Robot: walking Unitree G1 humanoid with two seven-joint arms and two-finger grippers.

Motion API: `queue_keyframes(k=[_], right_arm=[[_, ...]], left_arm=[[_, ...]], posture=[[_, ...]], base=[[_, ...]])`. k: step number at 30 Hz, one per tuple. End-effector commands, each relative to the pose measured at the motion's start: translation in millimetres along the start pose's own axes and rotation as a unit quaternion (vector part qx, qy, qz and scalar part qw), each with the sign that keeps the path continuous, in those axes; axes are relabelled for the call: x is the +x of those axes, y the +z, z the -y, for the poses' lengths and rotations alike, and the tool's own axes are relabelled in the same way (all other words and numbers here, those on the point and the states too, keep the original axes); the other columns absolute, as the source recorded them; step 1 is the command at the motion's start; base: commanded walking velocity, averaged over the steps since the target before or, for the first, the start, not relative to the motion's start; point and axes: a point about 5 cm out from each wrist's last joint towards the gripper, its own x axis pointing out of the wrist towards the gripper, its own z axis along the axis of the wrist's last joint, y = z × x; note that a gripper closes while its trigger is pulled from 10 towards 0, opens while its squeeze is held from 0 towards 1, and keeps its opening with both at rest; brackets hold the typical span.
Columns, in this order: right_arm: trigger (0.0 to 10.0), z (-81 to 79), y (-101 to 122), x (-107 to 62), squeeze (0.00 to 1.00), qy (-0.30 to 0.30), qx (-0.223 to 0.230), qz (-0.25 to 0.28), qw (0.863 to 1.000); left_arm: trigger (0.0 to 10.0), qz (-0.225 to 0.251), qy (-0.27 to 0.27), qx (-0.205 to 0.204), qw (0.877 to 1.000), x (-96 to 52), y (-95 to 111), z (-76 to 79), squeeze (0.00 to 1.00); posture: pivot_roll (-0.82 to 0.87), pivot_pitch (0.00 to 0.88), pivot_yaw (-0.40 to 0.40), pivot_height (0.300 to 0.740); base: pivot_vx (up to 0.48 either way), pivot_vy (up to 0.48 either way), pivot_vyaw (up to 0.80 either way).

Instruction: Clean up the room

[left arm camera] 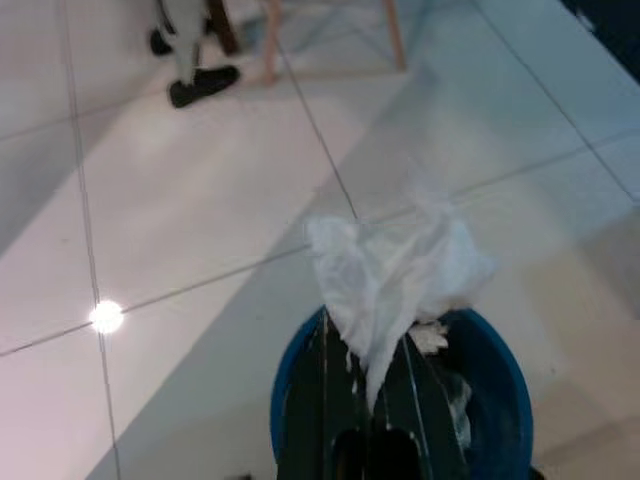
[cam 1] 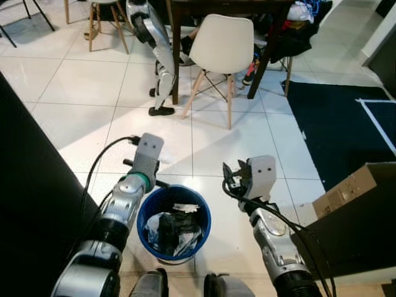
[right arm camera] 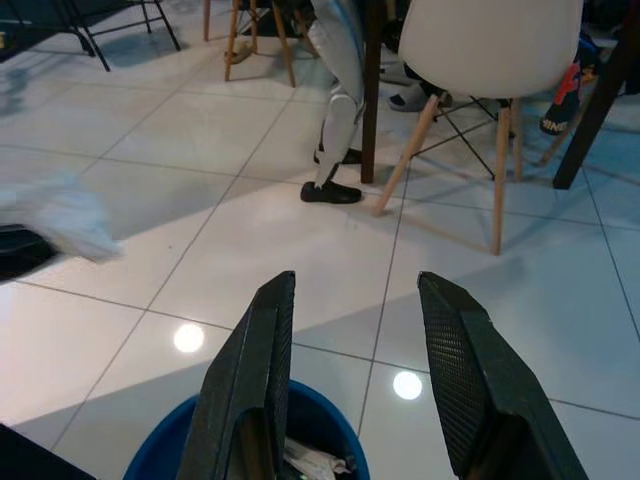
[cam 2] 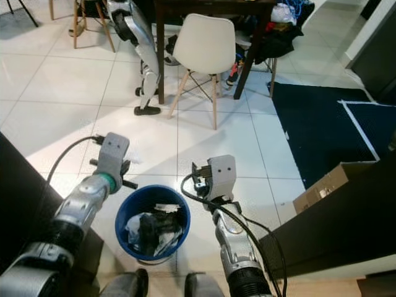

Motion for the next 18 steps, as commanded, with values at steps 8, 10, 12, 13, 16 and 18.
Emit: queue_keyframes(k=[8, 10, 12, 13, 16, 18], right_arm=[[10.0, 0.2, -4, -7.6, 0.0, -0.004, 0.004, -0.01, 1.0], [10.0, 0.5, -4, -7.9, 0.0, -0.005, 0.003, -0.01, 1.0], [10.0, 0.7, -4, -8.3, 0.0, -0.005, 0.003, -0.011, 1.0], [10.0, 0.7, -4, -8.3, 0.0, -0.005, 0.003, -0.011, 1.0], [10.0, 1.0, -4, -8.4, 0.0, -0.005, 0.003, -0.012, 1.0], [10.0, 1.1, -4, -8.4, 0.0, -0.005, 0.004, -0.012, 1.0]], left_arm=[[10.0, -0.023, -0.02, 0.033, 0.999, 7.7, -3, 7.3, 1.0], [10.0, -0.021, -0.017, 0.04, 0.999, 8.2, -2, 6.4, 1.0], [10.0, -0.021, -0.015, 0.045, 0.999, 9.2, 0, 5.0, 1.0], [10.0, -0.021, -0.015, 0.045, 0.999, 9.2, 0, 5.0, 1.0], [10.0, -0.018, -0.027, 0.033, 0.999, 7.4, -4, 4.0, 0.0], [10.0, -0.017, -0.03, 0.03, 0.999, 6.8, -5, 3.9, 0.0]], posture=[[-0.06, 0.135, -0.006, 0.74], [-0.06, 0.135, -0.006, 0.74], [-0.06, 0.135, -0.006, 0.74], [-0.06, 0.135, -0.006, 0.74], [-0.05, 0.139, -0.005, 0.74], [-0.05, 0.139, -0.005, 0.74]], base=[[0.0, 0.0, 0.0], [0.0, 0.0, 0.0], [0.0, 0.0, 0.0], [0.0, 0.0, 0.0], [0.0, 0.0, 0.0], [0.0, 0.0, 0.0]])
